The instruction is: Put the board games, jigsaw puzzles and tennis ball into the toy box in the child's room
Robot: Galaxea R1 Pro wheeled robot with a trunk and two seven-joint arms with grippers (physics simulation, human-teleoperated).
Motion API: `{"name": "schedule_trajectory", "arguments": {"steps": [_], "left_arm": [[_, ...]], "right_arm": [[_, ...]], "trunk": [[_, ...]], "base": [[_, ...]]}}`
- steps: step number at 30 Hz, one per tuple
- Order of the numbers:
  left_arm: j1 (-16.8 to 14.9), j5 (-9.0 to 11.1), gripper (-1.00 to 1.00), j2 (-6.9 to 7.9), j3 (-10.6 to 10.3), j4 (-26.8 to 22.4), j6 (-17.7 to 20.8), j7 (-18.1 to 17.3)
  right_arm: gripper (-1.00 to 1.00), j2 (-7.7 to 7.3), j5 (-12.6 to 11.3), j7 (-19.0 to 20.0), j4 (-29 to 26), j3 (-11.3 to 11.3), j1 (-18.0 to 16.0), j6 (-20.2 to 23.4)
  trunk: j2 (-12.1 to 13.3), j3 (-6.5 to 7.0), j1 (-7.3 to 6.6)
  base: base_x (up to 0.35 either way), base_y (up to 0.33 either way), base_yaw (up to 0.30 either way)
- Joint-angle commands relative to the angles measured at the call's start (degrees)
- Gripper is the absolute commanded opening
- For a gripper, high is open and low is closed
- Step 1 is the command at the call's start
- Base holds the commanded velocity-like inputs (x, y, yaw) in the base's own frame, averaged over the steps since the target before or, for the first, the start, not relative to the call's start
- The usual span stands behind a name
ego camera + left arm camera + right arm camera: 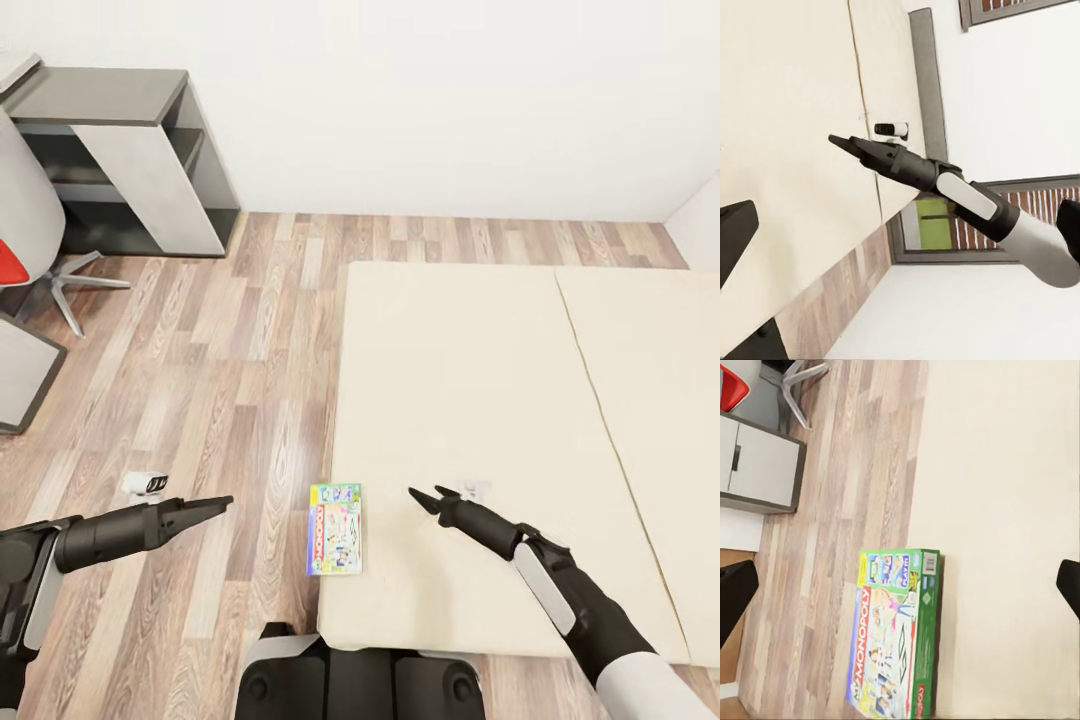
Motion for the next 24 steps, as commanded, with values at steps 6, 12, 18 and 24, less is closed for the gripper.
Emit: {"name": "schedule_trajectory", "arguments": {"steps": [6, 12, 18, 24], "left_arm": [[0.0, 0.0, 1.0, 1.69, 0.6, 1.2, -0.8, -0.2], [0.1, 0.0, 1.0, 4.98, 3.5, 6.9, -4.1, -0.2], [0.1, -0.1, 1.0, 5.42, 4.2, 9.7, -6.8, -0.2], [0.1, -0.1, 1.0, 5.35, 3.9, 10.0, -7.1, -0.2]], "right_arm": [[1.0, -2.69, -4.0, 0.1, -2.9, -0.9, 2.4, 0.6], [1.0, -2.84, -5.1, 0.1, -4.1, -2.1, 2.9, 0.8], [1.0, -2.36, -6.2, 0.1, -4.1, -2.4, 4.0, 0.2], [1.0, -2.71, -6.3, 0.2, -4.4, -3.1, 5.3, 0.3]], "trunk": [[-0.1, 0.51, 0.04], [-0.1, 1.08, 0.04], [-0.1, 1.64, 0.04], [-0.1, 2.21, 0.04]], "base": [[0.0, 0.0, 0.0], [0.0, 0.0, 0.0], [0.0, 0.0, 0.0], [0.0, 0.0, 0.0]]}}
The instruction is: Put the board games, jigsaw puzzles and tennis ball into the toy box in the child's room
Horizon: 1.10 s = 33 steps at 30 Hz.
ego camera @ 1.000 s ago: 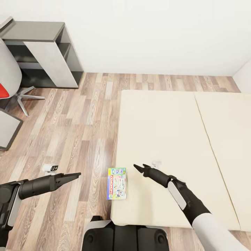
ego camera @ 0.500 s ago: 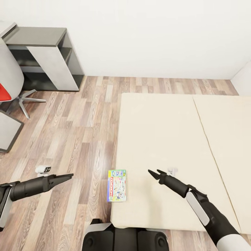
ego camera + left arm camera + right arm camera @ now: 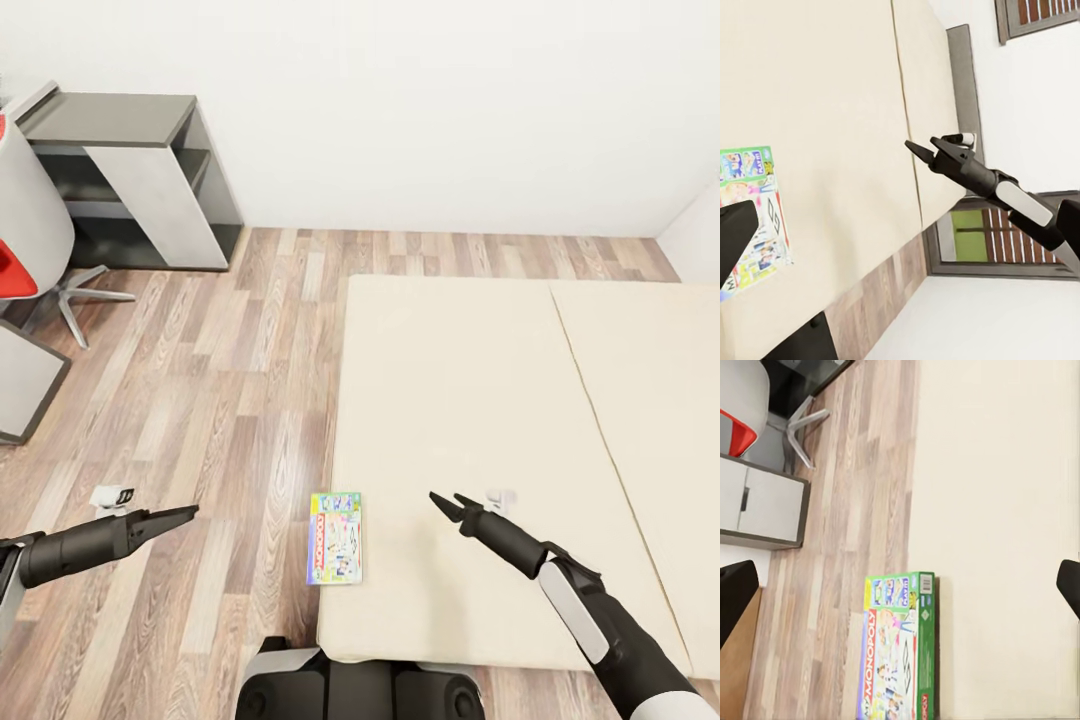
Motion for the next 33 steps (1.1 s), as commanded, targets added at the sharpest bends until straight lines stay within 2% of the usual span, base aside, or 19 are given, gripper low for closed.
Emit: {"name": "schedule_trajectory", "arguments": {"steps": [1, 8, 13, 16, 20, 22, 24, 25, 26, 27, 28, 31, 32, 33], "left_arm": [[0.0, -0.1, 1.0, -0.04, -0.1, 0.0, 0.6, -0.2], [0.0, -0.4, 1.0, -0.16, -0.2, 1.0, 0.4, -0.2], [0.0, -3.9, 1.0, -0.11, 0.2, 6.4, -2.7, 2.2], [0.0, -6.1, 1.0, -0.12, 0.2, 10.1, -5.1, 6.1], [0.0, -8.8, 1.0, 0.02, 0.3, 17.7, -8.1, 16.3], [0.0, -9.3, 1.0, 0.11, 0.4, 20.5, -8.9, 20.7], [0.1, -9.8, 1.0, 0.18, 0.3, 24.4, -10.3, 28.4], [0.1, -9.9, 1.0, 0.17, 0.3, 25.5, -10.8, 30.6], [0.2, -10.2, 1.0, 0.08, 0.2, 27.7, -12.0, 35.4], [0.2, -10.3, 1.0, 0.01, 0.2, 28.8, -12.6, 38.0], [0.3, -10.5, 1.0, -0.11, 0.1, 31.4, -14.3, 43.5], [0.3, -10.8, 1.0, -0.37, 0.0, 40.8, -21.0, 60.5], [0.3, -10.9, 1.0, -0.44, 0.0, 42.5, -22.5, 63.1], [0.3, -10.9, 1.0, -0.63, 0.0, 45.9, -25.7, 68.0]], "right_arm": [[1.0, -0.04, -0.6, 0.0, -0.1, -0.1, 0.2, 0.5], [1.0, 0.11, -0.6, 0.0, -0.2, -0.3, 0.5, 0.4], [1.0, 0.09, -0.6, 0.0, -0.2, -0.3, 0.5, 0.3], [1.0, 0.04, -0.6, 0.1, -0.2, -0.4, 0.5, 0.2], [1.0, 0.03, -0.6, 0.2, -0.2, -0.4, 0.5, 0.1], [1.0, 0.0, -0.6, 0.2, -0.2, -0.4, 0.5, 0.1], [1.0, -0.06, -0.6, 0.2, -0.2, -0.4, 0.5, 0.1], [1.0, -0.07, -0.6, 0.2, -0.2, -0.4, 0.5, 0.1], [1.0, -0.1, -0.6, 0.2, -0.2, -0.5, 0.5, 0.1], [1.0, -0.1, -0.6, 0.2, -0.2, -0.5, 0.5, 0.1], [1.0, -0.12, -0.6, 0.2, -0.2, -0.5, 0.5, 0.1], [1.0, -0.12, -0.5, 0.3, -0.2, -0.5, 0.6, 0.1], [1.0, -0.11, -0.5, 0.3, -0.2, -0.5, 0.6, 0.1], [1.0, -0.11, -0.5, 0.3, -0.1, -0.5, 0.6, 0.1]], "trunk": [[-0.1, 0.03, 0.04], [-0.1, 0.7, 0.04], [-0.1, 1.17, 0.04], [-0.1, 1.46, 0.04], [-0.1, 1.84, 0.04], [-0.1, 2.03, 0.04], [-0.1, 2.21, 0.04], [-0.1, 2.31, 0.04], [-0.1, 2.4, 0.04], [-0.1, 2.5, 0.04], [-0.1, 2.59, 0.04], [-0.1, 2.88, 0.04], [-0.1, 2.97, 0.04], [-0.1, 3.07, 0.04]], "base": [[0.0, 0.0, 0.0], [0.0, 0.0, 0.0], [0.0, 0.0, 0.0], [0.0, 0.0, 0.0], [0.0, 0.0, 0.0], [0.0, 0.0, 0.0], [0.0, 0.0, 0.0], [0.0, 0.0, 0.0], [0.0, 0.0, 0.0], [0.0, 0.0, 0.0], [0.0, 0.0, 0.0], [0.0, 0.0, 0.0], [0.0, 0.0, 0.0], [0.0, 0.0, 0.0]]}}
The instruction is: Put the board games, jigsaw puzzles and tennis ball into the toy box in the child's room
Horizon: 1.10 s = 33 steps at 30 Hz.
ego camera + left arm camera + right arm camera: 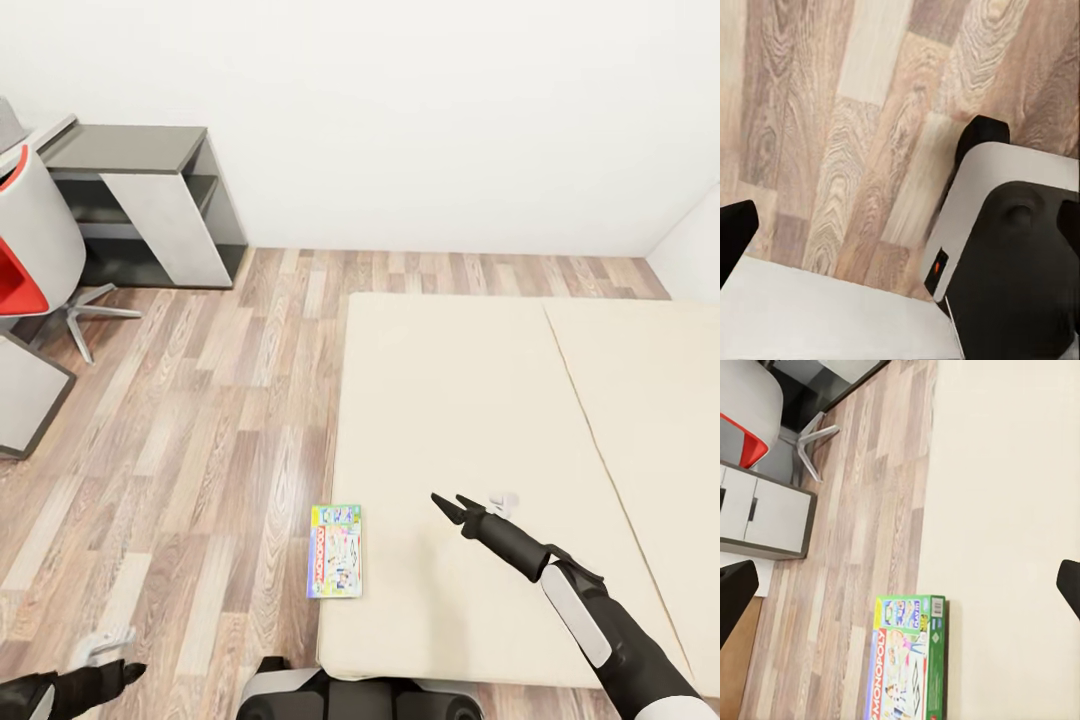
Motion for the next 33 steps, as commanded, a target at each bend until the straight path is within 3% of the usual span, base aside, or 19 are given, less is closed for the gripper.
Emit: {"name": "schedule_trajectory", "arguments": {"steps": [1, 2, 6, 9, 11, 15, 21, 27, 33], "left_arm": [[-0.1, -0.4, 1.0, -0.29, 0.5, 3.4, -3.3, 4.1], [-0.1, -0.4, 1.0, -0.52, 0.5, 6.5, -6.8, 8.1], [0.1, -0.5, 1.0, -1.08, 0.3, 15.0, -15.7, 17.6], [0.7, -0.2, 1.0, -1.46, 0.4, 20.9, -20.2, 21.4], [2.2, -0.1, 1.0, -3.36, 0.4, 24.0, -22.1, 22.8], [8.0, -0.3, 1.0, -13.21, 0.4, 26.3, -24.2, 24.3], [7.8, -0.5, 1.0, -13.94, 0.2, 27.0, -24.3, 24.3], [7.8, -0.4, 1.0, -15.14, 0.3, 27.0, -24.3, 24.2], [7.8, -0.4, 1.0, -15.31, 0.3, 26.9, -24.3, 24.2]], "right_arm": [[1.0, -0.05, -0.6, 0.0, 0.0, 0.1, 0.0, 0.5], [1.0, -0.05, -0.6, 0.1, 0.0, 0.1, 0.0, 0.5], [1.0, -0.05, -0.5, 0.1, 0.1, 0.1, 0.0, 0.4], [1.0, -0.08, -0.5, 0.1, 0.1, 0.0, 0.0, 0.4], [1.0, -0.11, -0.6, 0.0, 0.1, 0.0, 0.0, 0.4], [1.0, -0.15, -0.7, 0.1, 0.1, -0.4, 0.0, 0.3], [1.0, 0.56, -0.6, 1.4, -1.8, -0.8, -1.4, 1.8], [1.0, 2.47, -0.5, 3.0, -3.7, -0.4, -1.1, 3.7], [1.0, 2.81, -0.4, 5.0, -5.2, -0.5, -1.1, 5.7]], "trunk": [[-0.1, 0.03, 0.04], [-0.1, 0.13, 0.04], [-0.1, 0.44, 0.04], [-0.1, 0.52, 0.04], [-0.1, 0.55, 0.04], [-0.1, 0.56, 0.04], [-0.1, 0.56, 0.04], [-0.1, 0.56, 0.04], [-0.1, 0.56, 0.04]], "base": [[0.0, 0.0, 0.0], [0.0, 0.0, 0.0], [0.0, 0.0, 0.0], [0.0, 0.0, 0.0], [0.0, 0.0, 0.0], [0.0, 0.0, 0.0], [0.0, 0.0, 0.0], [0.0, 0.0, 0.0], [0.0, 0.0, 0.0]]}}
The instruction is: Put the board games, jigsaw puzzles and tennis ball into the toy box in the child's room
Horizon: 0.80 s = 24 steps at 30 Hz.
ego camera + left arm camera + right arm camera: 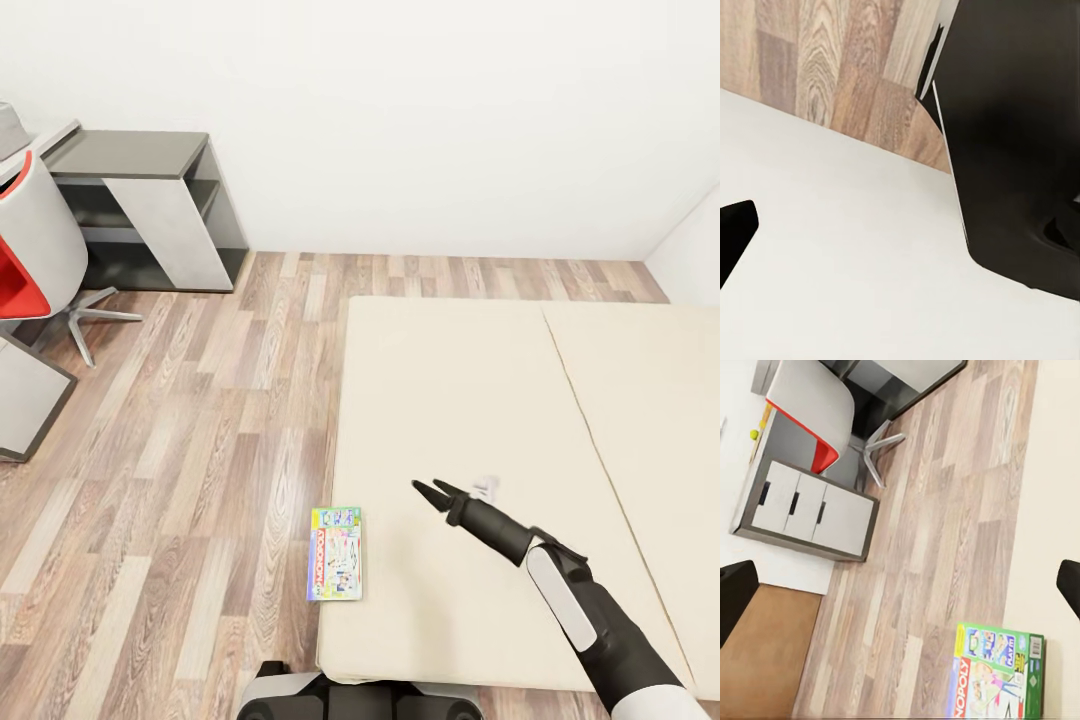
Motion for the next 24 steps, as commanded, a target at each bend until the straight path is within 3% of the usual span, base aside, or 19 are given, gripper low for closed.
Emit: {"name": "schedule_trajectory", "arguments": {"steps": [1, 7, 24], "left_arm": [[-0.1, -0.5, 1.0, -0.01, 0.4, 0.1, -0.2, 0.2], [-0.1, -0.6, 1.0, -0.02, 0.4, 0.1, -0.2, 0.2], [-0.1, -0.6, 1.0, 0.04, 0.5, 0.1, -0.2, 0.1]], "right_arm": [[1.0, -0.03, -0.6, 0.3, 0.0, 0.1, 0.0, 0.8], [1.0, -0.13, -0.7, 2.1, -0.1, -0.1, 0.0, 2.4], [1.0, -0.01, -0.7, 2.1, -0.1, -0.2, 0.0, 3.5]], "trunk": [[-0.1, -0.06, 0.03], [-0.1, -0.06, 0.03], [-0.1, -0.06, 0.03]], "base": [[0.0, 0.0, 0.0], [0.0, 0.0, 0.0], [0.0, 0.0, 0.0]]}}
